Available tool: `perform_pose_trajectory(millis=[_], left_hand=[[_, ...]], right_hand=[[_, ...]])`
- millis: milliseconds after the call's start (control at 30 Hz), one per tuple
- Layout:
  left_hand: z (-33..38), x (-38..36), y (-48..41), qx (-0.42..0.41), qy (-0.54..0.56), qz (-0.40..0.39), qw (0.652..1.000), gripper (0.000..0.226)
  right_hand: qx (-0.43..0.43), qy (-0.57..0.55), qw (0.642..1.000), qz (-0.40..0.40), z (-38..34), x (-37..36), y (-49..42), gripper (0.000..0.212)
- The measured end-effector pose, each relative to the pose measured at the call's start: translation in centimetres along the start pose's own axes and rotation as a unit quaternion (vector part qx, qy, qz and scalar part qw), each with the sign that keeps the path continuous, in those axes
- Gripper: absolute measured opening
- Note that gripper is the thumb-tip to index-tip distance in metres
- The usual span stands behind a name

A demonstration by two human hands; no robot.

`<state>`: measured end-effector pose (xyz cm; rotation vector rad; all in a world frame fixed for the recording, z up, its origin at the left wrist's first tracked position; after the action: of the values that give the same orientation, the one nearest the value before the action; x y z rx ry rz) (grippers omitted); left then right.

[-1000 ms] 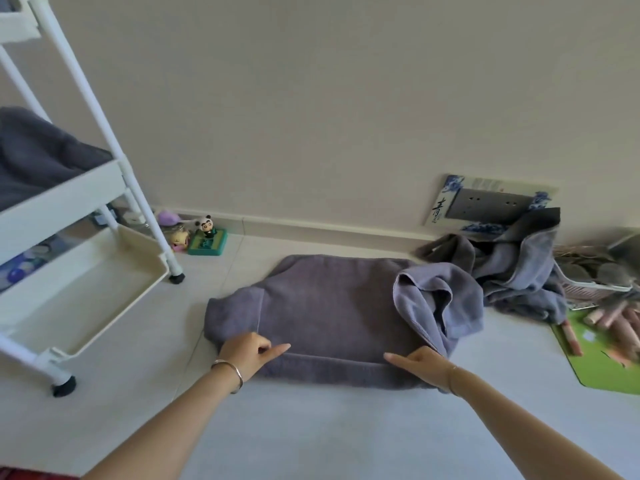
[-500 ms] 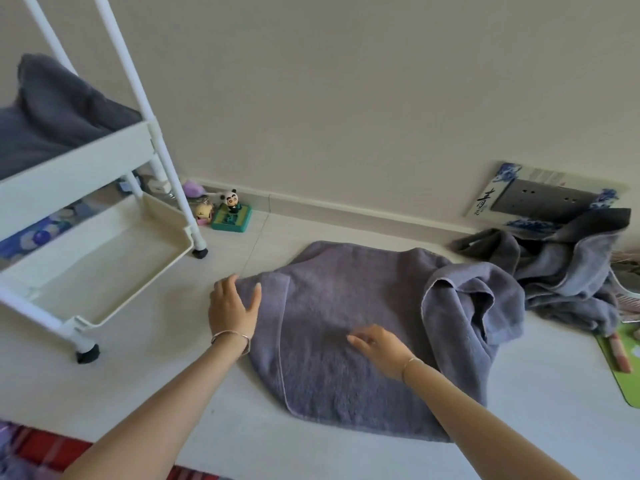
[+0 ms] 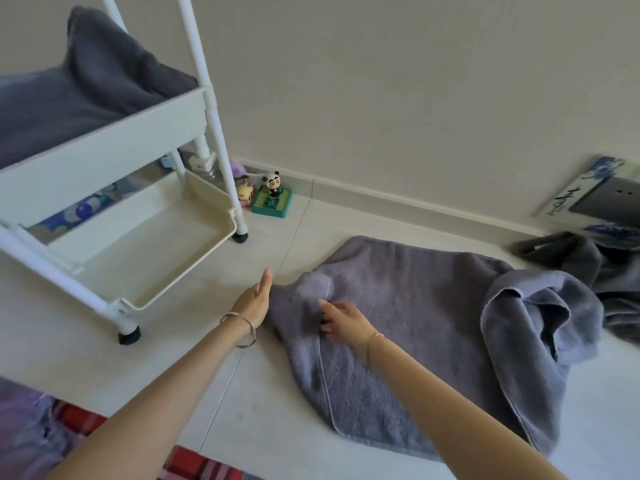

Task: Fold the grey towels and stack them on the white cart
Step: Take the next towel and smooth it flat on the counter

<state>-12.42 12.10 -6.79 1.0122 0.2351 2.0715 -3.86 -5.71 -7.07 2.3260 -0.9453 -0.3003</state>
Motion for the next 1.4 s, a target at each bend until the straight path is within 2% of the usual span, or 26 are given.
perform_pose_trajectory(millis=[67, 133, 200, 233, 267, 333, 367, 400, 433, 467, 500, 533, 600, 667, 733, 833, 933, 1033, 1100, 1233, 1333, 1400], left_hand=[[-0.5, 0.3, -0.4, 0.030, 0.078, -0.054, 0.995, 0.097], [-0.8, 0.8, -0.4, 0.057, 0.156, -0.080, 0.983, 0.092], [-0.9, 1.6, -0.4, 0.083, 0.189, -0.091, 0.974, 0.081], [-1.0, 2.0, -0.3, 0.093, 0.194, -0.103, 0.971, 0.081], [-1.2, 2.3, -0.5, 0.098, 0.192, -0.114, 0.970, 0.083], [-1.6, 2.7, -0.7, 0.105, 0.182, -0.127, 0.969, 0.089], [-1.6, 2.6, -0.7, 0.107, 0.173, -0.139, 0.969, 0.091], [-1.8, 2.5, -0.7, 0.107, 0.165, -0.141, 0.970, 0.092], [-2.0, 2.5, -0.6, 0.104, 0.162, -0.137, 0.972, 0.092], [-2.2, 2.3, -0.7, 0.099, 0.154, -0.129, 0.975, 0.091], [-2.3, 2.1, -0.8, 0.089, 0.138, -0.126, 0.978, 0.089], [-2.3, 1.8, -0.9, 0.075, 0.110, -0.125, 0.983, 0.084], [-2.3, 1.3, -0.8, 0.039, 0.046, -0.127, 0.990, 0.074], [-2.1, 0.9, -0.7, 0.022, 0.016, -0.129, 0.991, 0.065], [-2.0, 0.5, -1.0, 0.011, -0.002, -0.130, 0.991, 0.059], [-1.7, 0.0, -1.4, -0.005, -0.016, -0.116, 0.993, 0.048], [-0.9, -0.4, -1.2, -0.023, -0.040, -0.111, 0.993, 0.033], [-0.1, -1.4, -1.0, -0.059, -0.102, -0.136, 0.984, 0.031], [0.4, -2.0, -0.9, -0.088, -0.136, -0.140, 0.977, 0.031], [1.0, -2.1, -0.5, -0.082, -0.195, -0.150, 0.966, 0.041], [1.2, -1.5, 0.0, -0.031, -0.210, -0.180, 0.960, 0.050], [0.8, -1.4, 0.6, 0.014, -0.176, -0.214, 0.961, 0.070]], right_hand=[[0.014, -0.077, 0.997, -0.023, -0.8, -1.7, -0.2, 0.031], [0.054, -0.083, 0.993, -0.065, -1.5, -3.0, 0.2, 0.019], [0.078, 0.004, 0.988, -0.132, -2.0, -4.4, 1.1, 0.020], [0.080, 0.073, 0.974, -0.198, -2.2, -5.4, 1.8, 0.023], [0.069, 0.152, 0.943, -0.286, -2.1, -6.4, 2.7, 0.024], [0.029, 0.280, 0.845, -0.455, -2.1, -7.4, 4.2, 0.027], [0.018, 0.301, 0.825, -0.478, -2.6, -7.0, 4.3, 0.034], [0.026, 0.298, 0.841, -0.451, -3.7, -6.4, 3.7, 0.038], [0.055, 0.281, 0.879, -0.380, -5.1, -5.6, 2.4, 0.037], [0.103, 0.270, 0.918, -0.273, -6.7, -4.5, 1.0, 0.035], [0.151, 0.270, 0.937, -0.160, -8.2, -3.2, -0.3, 0.032], [0.184, 0.278, 0.940, -0.077, -9.4, -2.3, -1.3, 0.030], [0.188, 0.325, 0.926, -0.016, -10.0, -1.5, -3.5, 0.029], [0.151, 0.476, 0.866, -0.017, -9.2, -1.3, -5.2, 0.036], [0.128, 0.575, 0.808, -0.010, -8.7, -0.9, -5.7, 0.046], [0.178, 0.612, 0.770, 0.021, -8.9, 0.4, -4.8, 0.052], [0.184, 0.597, 0.781, -0.023, -7.9, 1.4, -3.5, 0.046], [0.180, 0.523, 0.832, -0.036, -6.9, 2.0, -2.7, 0.042], [0.183, 0.485, 0.855, -0.026, -6.6, 2.3, -2.6, 0.041], [0.174, 0.444, 0.879, -0.017, -6.0, 2.8, -2.7, 0.042], [0.168, 0.418, 0.893, -0.011, -5.8, 3.2, -2.8, 0.044], [0.159, 0.404, 0.901, -0.018, -5.6, 3.2, -3.0, 0.045]])
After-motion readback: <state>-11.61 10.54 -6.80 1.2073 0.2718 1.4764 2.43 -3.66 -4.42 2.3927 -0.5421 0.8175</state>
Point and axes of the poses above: each hand's wrist, its own y-axis away from the middle knuckle, its own x-axis out of the back of the hand, z = x × y, the point moved 5 cm from there along -y, towards the middle knuckle
